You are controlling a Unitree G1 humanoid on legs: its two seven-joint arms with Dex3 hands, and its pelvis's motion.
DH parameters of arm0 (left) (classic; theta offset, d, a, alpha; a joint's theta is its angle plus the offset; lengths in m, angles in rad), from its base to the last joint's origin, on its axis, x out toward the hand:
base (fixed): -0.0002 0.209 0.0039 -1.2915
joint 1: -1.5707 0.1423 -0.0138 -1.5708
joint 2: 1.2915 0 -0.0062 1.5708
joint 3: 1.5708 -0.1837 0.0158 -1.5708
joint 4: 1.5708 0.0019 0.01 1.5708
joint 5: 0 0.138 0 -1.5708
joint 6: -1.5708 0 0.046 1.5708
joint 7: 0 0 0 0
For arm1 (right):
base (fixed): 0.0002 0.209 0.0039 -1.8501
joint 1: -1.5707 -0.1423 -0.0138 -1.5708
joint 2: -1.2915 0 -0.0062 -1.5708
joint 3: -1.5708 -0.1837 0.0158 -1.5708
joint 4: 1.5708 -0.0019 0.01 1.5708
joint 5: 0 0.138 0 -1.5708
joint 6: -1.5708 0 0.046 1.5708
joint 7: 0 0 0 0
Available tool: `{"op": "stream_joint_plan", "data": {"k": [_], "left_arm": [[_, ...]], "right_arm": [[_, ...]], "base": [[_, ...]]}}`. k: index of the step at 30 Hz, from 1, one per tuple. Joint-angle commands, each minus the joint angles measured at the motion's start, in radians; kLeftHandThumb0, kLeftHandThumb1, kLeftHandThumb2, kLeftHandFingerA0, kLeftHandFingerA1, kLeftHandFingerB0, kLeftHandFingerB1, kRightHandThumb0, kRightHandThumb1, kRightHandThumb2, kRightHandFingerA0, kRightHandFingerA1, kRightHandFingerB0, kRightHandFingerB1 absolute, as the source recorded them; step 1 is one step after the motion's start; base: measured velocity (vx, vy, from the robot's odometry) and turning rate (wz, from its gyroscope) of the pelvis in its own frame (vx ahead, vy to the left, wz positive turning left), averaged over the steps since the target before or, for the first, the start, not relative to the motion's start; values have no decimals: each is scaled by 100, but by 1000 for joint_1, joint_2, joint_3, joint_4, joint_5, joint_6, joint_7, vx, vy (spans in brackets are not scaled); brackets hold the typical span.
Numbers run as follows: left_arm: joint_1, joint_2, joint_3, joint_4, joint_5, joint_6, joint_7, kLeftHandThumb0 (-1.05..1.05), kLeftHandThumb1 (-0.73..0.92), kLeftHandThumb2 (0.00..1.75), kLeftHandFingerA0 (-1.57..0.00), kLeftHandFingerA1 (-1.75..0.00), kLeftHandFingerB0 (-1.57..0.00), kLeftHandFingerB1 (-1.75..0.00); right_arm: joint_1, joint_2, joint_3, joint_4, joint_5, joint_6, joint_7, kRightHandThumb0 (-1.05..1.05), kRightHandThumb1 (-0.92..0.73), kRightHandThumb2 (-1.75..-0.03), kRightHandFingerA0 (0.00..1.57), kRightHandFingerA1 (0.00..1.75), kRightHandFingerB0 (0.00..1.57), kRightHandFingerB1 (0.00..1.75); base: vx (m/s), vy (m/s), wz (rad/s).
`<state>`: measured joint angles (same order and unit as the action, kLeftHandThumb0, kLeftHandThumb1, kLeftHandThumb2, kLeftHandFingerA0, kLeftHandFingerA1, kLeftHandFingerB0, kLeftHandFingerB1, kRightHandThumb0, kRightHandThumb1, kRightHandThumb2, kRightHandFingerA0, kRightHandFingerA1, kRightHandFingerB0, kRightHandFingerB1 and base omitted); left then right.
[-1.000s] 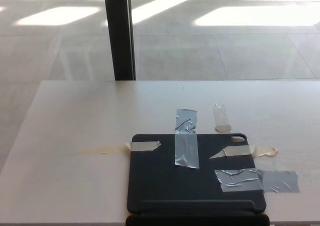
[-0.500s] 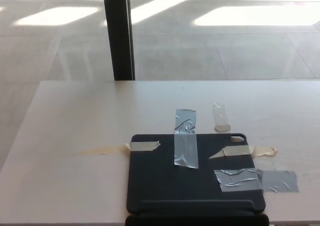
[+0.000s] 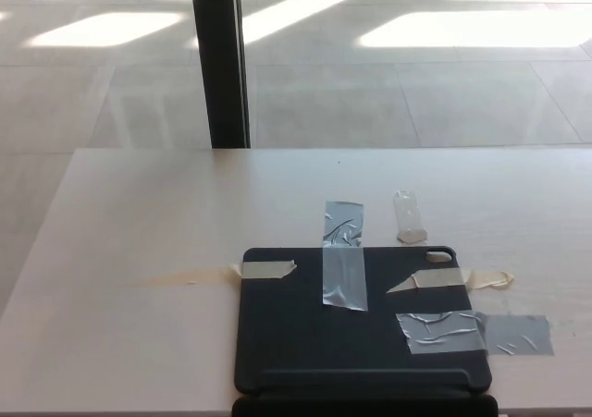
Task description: The robot uses its right hand to open a folded tablet cover kept in the middle of the desk
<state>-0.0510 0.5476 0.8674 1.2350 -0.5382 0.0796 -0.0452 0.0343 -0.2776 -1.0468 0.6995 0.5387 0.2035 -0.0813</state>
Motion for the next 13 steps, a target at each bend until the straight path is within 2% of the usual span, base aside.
{"op": "stream_joint_plan", "data": {"k": [1, 2, 3, 4, 5, 6, 7, 9, 13], "left_arm": [[4, 4, -2, 6, -18, 3, -13, -58, 34, 84, -63, -81, -57, -73], [5, 4, -5, 6, -15, 2, -14, -60, 34, 84, -65, -82, -59, -74], [3, 5, -9, 6, -12, 1, -13, -60, 34, 85, -66, -82, -59, -74], [-1, 6, -13, 6, -9, 0, -10, -60, 34, 85, -66, -82, -59, -74], [-9, 6, -13, 4, -10, 1, 0, -53, 50, 58, -66, -83, -64, -73], [-10, 6, -14, 6, -11, 1, 1, -59, 34, 84, -66, -82, -56, -73], [-8, 6, -12, 5, -15, 0, -8, -59, 34, 84, -65, -82, -55, -72], [-3, 5, -17, -1, -13, 3, -13, -60, 33, 84, -64, -82, -55, -72], [-12, 6, -20, -1, -14, 5, 2, -59, 33, 83, -65, -81, -56, -72]], "right_arm": [[12, -16, 14, -18, 28, -25, -10, -88, -86, -66, 73, 74, 40, 61], [14, -17, 19, -19, 26, -23, -15, -87, -65, -107, 71, 77, 39, 65], [12, -18, 21, -18, 29, -24, -16, -88, -86, -66, 71, 73, 41, 59], [9, -18, 23, -16, 34, -27, -13, -88, -86, -66, 71, 73, 41, 59], [8, -18, 25, -12, 43, -30, 4, -88, -87, -66, 63, 73, 38, 59], [9, -14, 24, -20, 49, -33, 1, -89, -86, -67, 62, 72, 37, 58], [19, -10, 27, -34, 58, -27, 23, -91, -87, -66, 59, 74, 35, 60], [12, -17, 25, -25, 56, -25, -10, -90, -85, -66, 70, 75, 39, 60], [9, -17, 33, -15, 56, -32, -10, -90, -85, -66, 71, 71, 42, 57]], "base": [[0, 0, 0], [0, 0, 0], [0, 0, 0], [0, 0, 0], [0, 0, 0], [0, 0, 0], [0, 0, 0], [0, 0, 0], [0, 0, 0]]}}
